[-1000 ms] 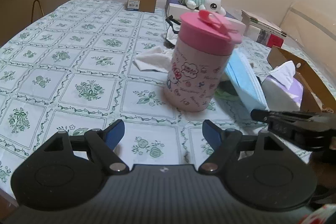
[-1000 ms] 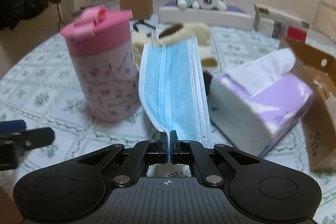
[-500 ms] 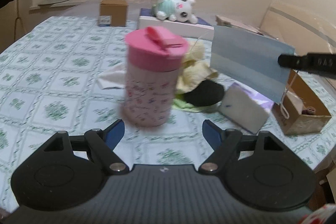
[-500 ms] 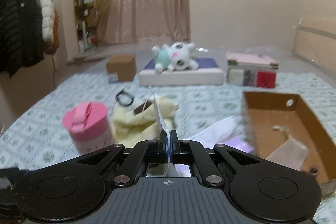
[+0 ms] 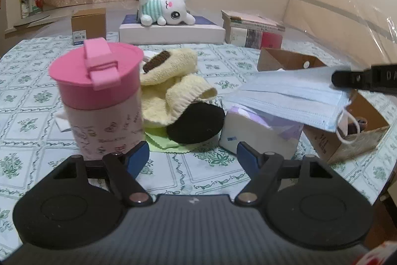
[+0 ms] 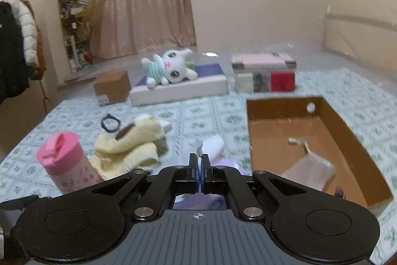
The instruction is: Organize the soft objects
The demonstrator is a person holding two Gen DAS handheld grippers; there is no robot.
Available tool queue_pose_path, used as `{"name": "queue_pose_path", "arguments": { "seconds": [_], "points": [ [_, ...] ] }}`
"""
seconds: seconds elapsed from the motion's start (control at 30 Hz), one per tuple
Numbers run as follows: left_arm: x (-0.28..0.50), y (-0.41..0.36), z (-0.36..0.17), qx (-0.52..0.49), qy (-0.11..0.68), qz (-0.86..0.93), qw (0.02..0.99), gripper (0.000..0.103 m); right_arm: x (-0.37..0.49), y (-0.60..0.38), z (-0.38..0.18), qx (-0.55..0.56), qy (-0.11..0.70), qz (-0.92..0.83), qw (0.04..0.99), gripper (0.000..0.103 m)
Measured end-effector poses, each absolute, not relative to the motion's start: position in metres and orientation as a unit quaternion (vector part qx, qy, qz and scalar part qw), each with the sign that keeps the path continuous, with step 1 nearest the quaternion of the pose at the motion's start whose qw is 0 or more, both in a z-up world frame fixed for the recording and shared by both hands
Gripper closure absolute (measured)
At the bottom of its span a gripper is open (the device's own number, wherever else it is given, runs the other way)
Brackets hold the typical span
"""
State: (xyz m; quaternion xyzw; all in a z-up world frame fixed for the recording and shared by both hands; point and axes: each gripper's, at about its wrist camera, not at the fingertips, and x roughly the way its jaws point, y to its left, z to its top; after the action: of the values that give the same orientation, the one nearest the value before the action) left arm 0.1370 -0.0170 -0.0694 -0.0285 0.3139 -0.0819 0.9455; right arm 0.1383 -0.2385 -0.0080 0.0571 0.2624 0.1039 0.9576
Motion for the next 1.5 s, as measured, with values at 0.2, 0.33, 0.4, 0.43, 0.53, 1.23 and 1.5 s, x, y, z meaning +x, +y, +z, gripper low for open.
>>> {"name": "queue_pose_path", "arguments": {
  "seconds": [0.2,0.33,0.4,0.43,0.53,1.23,1.5],
  "points": [
    [0.148,-0.02,-0.084,-0.012,0.326,-0.082,0.942,0.028,0.14,-0.249,-0.032,0.052,0.296,0.092,0.949,0.1],
    [0.153,-0.025,-0.088,0.002,0.326,-0.088,0.941,0.028,0.14,-0.252,-0.041,0.042,0.306,0.09,0.947,0.064],
    [0.155,-0.027,-0.089,0.009,0.323,-0.093,0.942,0.028,0.137,-0.253,-0.042,0.04,0.302,0.093,0.948,0.04],
    [0.156,-0.029,-0.09,0.014,0.321,-0.096,0.942,0.028,0.137,-0.253,-0.043,0.036,0.301,0.094,0.948,0.039],
    [0.161,-0.036,-0.094,0.037,0.315,-0.101,0.943,0.029,0.135,-0.254,-0.043,0.033,0.297,0.098,0.949,0.039],
    [0.184,-0.052,-0.1,0.103,0.294,-0.103,0.945,0.087,0.135,-0.256,-0.046,0.021,0.295,0.127,0.947,0.028],
    [0.146,-0.029,-0.074,0.036,0.305,-0.11,0.945,0.093,0.129,-0.229,-0.046,-0.061,0.29,0.178,0.938,0.011]
  ]
}}
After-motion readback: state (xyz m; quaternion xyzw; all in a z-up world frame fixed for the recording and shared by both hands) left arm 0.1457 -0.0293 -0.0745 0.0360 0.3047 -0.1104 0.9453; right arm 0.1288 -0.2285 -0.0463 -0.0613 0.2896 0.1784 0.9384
